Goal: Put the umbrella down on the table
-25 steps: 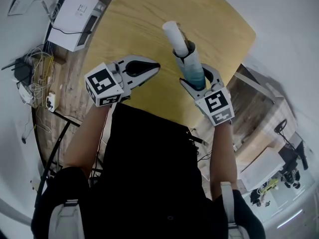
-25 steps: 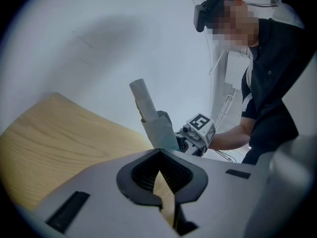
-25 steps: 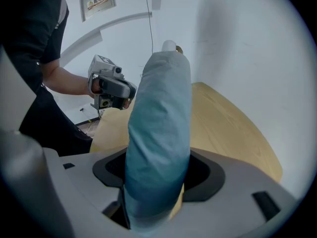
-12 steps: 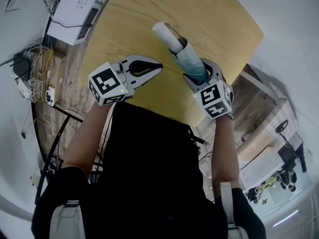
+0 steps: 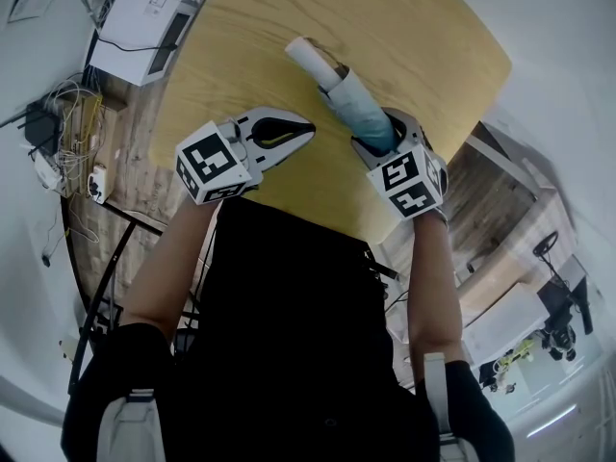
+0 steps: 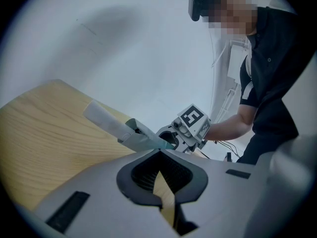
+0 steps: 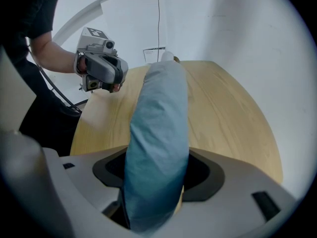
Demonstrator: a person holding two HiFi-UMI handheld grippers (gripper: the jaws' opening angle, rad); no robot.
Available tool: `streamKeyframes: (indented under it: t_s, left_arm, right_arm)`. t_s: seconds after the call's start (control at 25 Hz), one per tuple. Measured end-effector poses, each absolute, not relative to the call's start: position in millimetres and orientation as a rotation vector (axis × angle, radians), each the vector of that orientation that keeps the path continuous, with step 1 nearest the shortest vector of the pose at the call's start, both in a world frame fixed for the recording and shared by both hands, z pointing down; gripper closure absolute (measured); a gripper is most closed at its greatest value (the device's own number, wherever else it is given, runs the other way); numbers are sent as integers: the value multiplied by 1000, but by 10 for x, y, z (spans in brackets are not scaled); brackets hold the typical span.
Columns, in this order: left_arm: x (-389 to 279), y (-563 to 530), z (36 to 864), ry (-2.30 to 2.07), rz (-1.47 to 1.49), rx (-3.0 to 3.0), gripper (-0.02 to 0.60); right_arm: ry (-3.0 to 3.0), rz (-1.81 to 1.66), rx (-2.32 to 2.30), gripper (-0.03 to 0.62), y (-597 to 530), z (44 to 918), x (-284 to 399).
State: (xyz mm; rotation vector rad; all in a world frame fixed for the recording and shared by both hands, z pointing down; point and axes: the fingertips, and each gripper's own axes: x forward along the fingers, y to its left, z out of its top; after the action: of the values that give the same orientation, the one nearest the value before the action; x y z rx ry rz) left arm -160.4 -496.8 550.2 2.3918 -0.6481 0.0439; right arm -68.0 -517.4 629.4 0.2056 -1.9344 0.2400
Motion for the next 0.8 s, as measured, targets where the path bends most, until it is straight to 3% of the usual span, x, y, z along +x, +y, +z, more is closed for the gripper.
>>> streamKeyframes:
  t_s: [0.8]
  left_arm:
    - [-1578,-4819,5584,-646,55,2385,571]
  right_arm:
    - [-1866,246,158,293,-5138,6508,-646]
